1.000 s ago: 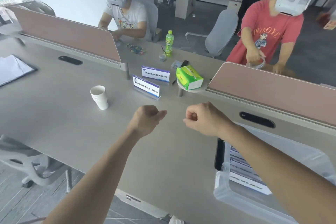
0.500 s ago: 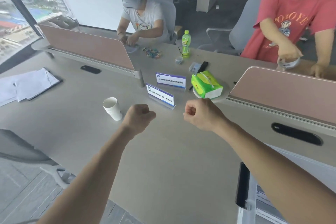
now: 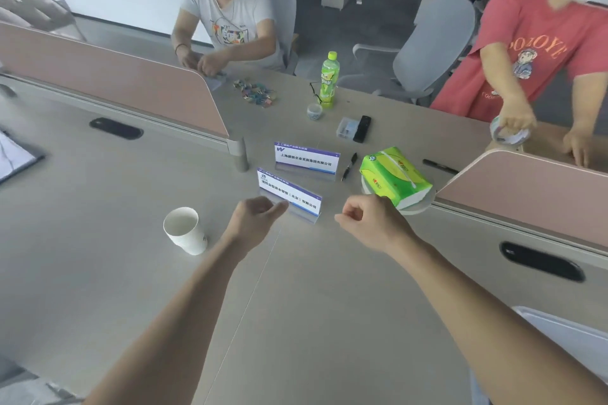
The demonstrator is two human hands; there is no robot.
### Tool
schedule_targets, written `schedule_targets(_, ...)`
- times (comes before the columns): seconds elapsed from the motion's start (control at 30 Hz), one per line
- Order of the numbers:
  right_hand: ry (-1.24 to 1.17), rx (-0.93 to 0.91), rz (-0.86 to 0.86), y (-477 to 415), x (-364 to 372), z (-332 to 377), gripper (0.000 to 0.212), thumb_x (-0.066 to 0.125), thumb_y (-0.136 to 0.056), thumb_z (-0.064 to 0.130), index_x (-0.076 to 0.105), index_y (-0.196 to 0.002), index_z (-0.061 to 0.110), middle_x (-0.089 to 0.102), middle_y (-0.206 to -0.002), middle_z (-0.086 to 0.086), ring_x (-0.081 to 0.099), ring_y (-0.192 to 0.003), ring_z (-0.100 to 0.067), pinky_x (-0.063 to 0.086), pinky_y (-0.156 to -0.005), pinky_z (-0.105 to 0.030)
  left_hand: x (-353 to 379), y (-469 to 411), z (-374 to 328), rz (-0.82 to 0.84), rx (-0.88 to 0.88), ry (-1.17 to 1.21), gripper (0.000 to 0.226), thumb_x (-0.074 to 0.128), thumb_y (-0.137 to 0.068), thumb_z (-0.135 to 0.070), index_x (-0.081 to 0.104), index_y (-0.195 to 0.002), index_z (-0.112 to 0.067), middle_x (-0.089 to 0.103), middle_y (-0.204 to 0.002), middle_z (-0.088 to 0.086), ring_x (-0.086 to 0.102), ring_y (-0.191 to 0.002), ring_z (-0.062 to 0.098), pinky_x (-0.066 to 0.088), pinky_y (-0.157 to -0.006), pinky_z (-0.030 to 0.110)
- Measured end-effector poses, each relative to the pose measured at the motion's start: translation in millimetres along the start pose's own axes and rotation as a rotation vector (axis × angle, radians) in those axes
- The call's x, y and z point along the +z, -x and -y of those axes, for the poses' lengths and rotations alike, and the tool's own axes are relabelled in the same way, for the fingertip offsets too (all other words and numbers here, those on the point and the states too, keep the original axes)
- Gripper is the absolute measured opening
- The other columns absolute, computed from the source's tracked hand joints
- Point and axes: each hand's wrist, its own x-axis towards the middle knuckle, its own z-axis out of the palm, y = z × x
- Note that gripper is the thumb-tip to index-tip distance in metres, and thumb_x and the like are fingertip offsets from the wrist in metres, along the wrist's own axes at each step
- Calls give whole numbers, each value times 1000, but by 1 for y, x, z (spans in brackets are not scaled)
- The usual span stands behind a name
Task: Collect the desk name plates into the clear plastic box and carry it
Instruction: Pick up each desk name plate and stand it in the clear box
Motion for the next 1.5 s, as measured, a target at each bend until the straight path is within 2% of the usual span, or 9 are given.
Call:
schedule_targets(0.27, -26, 231, 33, -79, 56, -5, 10, 64, -85, 31, 64, -86, 22, 63, -79, 13, 61, -82, -16, 39, -66, -23, -13, -93, 38, -111, -111, 52, 19, 59, -88, -43, 62, -82, -24, 67, -82, 3, 64, -80, 25, 50, -70, 33)
schedule_targets(0.43, -133, 417, 46, -117, 98, -39, 52, 67, -85, 37, 50, -128, 13, 58, -123, -3, 57, -112, -20, 43, -85, -27, -2, -145, 59, -236, -170, 113, 47, 57, -91, -47, 53, -129, -19, 60, -118, -3, 56, -103, 16, 42, -85, 28)
schedule_targets(0.6, -146, 448, 178, -135, 134, -74, 66, 68, -86, 41, 41, -140, 14, 48, -141, -3, 47, -129, -20, 38, -100, -29, 19, -192, 86, -141, -195, 211, 65, 56, -88, -52, 44, -143, -20, 50, -144, -4, 48, -132, 14, 38, -109, 34)
schedule_targets(0.77, -195, 419, 217, -150, 153, -89, 55, 60, -92, 42, 48, -140, 19, 54, -141, 0, 48, -131, -17, 37, -104, -27, 36, -215, 91, -81, -189, 359, 45, 51, -97, -15, 50, -142, -17, 56, -141, 5, 45, -135, 19, 36, -100, 20)
schedule_targets(1.0, -106, 341, 267, -153, 158, -83, 30, 46, -102, 32, 62, -101, 7, 59, -86, -6, 54, -82, -27, 33, -64, -28, 41, -219, 100, -46, -110, 155, 69, 35, -79, 11, 55, -135, -23, 63, -125, -14, 55, -111, -1, 39, -88, 6)
schedule_targets(1.13, -107, 338, 235, -148, 148, -79, 43, 47, -102, 30, 33, -62, 27, 33, -59, 8, 34, -52, -10, 32, -46, -16, 37, -208, 96, -47, -114, 89, 78, 28, -75, 11, 53, -133, -35, 58, -111, -30, 50, -95, -22, 34, -76, -4)
schedule_targets(1.27, -104, 301, 244, -144, 135, -67, 40, 44, -103, 29, 35, -64, 28, 36, -60, 9, 38, -54, -9, 28, -46, -16, 34, -193, 100, -60, -53, 105, 79, 23, -65, 11, 60, -108, -45, 67, -96, -22, 57, -78, -7, 42, -61, 19)
schedule_targets(1.4, -161, 244, 262, -139, 120, -52, 27, 42, -102, 30, 62, -104, 12, 67, -98, -1, 59, -89, -23, 47, -75, -30, 31, -178, 99, -81, -93, 148, 62, 20, -67, 13, 61, -99, -20, 60, -64, -19, 46, -53, 6, 33, -43, 12)
schedule_targets(1.5, -213, 208, 242, -131, 109, -34, 29, 39, -102, 26, 61, -112, 10, 69, -108, -8, 63, -96, -31, 52, -83, -38, 26, -168, 95, -119, -135, 171, 49, 27, -75, 8, 63, -96, -19, 62, -69, -16, 51, -56, 7, 39, -50, 18)
